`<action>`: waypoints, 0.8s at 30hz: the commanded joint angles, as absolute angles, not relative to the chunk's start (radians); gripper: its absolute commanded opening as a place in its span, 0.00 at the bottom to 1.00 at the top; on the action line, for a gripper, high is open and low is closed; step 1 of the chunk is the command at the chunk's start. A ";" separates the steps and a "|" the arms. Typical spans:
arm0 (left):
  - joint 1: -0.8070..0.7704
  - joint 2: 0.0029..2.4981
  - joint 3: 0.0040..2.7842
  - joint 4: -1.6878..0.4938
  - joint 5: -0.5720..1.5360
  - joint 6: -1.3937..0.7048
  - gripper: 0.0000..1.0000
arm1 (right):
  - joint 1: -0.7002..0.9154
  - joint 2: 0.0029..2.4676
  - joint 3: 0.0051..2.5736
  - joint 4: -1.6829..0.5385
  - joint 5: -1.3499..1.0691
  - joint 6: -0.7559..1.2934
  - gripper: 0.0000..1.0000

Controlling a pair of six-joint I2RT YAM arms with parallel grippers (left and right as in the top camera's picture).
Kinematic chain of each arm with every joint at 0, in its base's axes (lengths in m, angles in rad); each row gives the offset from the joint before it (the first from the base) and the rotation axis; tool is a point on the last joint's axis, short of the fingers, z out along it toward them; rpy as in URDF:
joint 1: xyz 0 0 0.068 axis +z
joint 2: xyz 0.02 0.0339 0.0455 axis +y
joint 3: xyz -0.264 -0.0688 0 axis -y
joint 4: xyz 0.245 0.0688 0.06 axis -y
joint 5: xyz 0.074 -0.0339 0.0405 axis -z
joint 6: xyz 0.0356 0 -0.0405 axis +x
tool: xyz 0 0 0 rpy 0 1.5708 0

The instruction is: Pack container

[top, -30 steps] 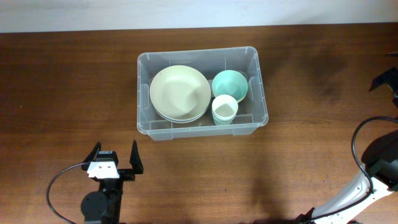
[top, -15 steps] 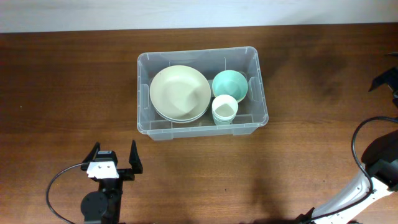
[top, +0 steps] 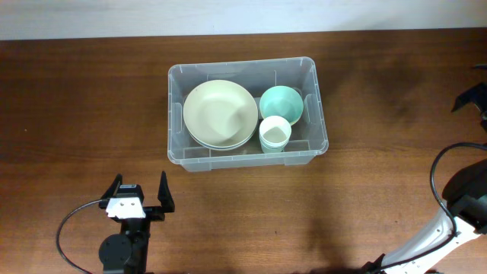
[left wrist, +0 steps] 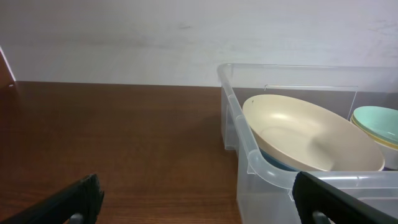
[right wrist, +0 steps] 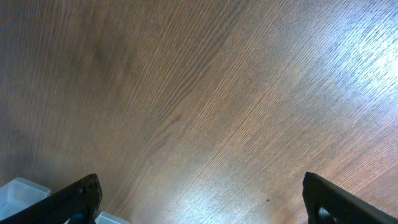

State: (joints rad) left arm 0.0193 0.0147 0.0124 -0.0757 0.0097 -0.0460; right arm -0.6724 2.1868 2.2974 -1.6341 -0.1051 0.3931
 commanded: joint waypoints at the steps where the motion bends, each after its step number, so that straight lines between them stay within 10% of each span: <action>1: 0.024 0.005 0.009 -0.083 -0.004 -0.034 0.99 | -0.668 2.166 2.294 -1.634 -0.101 0.402 0.99; 24: 0.024 0.005 0.009 -0.083 -0.004 -0.034 0.99 | -0.621 2.138 2.294 -1.634 -0.074 0.401 0.99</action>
State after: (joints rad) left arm 0.0193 0.0147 0.0120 -0.0757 0.0097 -0.0460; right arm -0.6479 2.1868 2.2974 -1.6341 -0.0967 0.3931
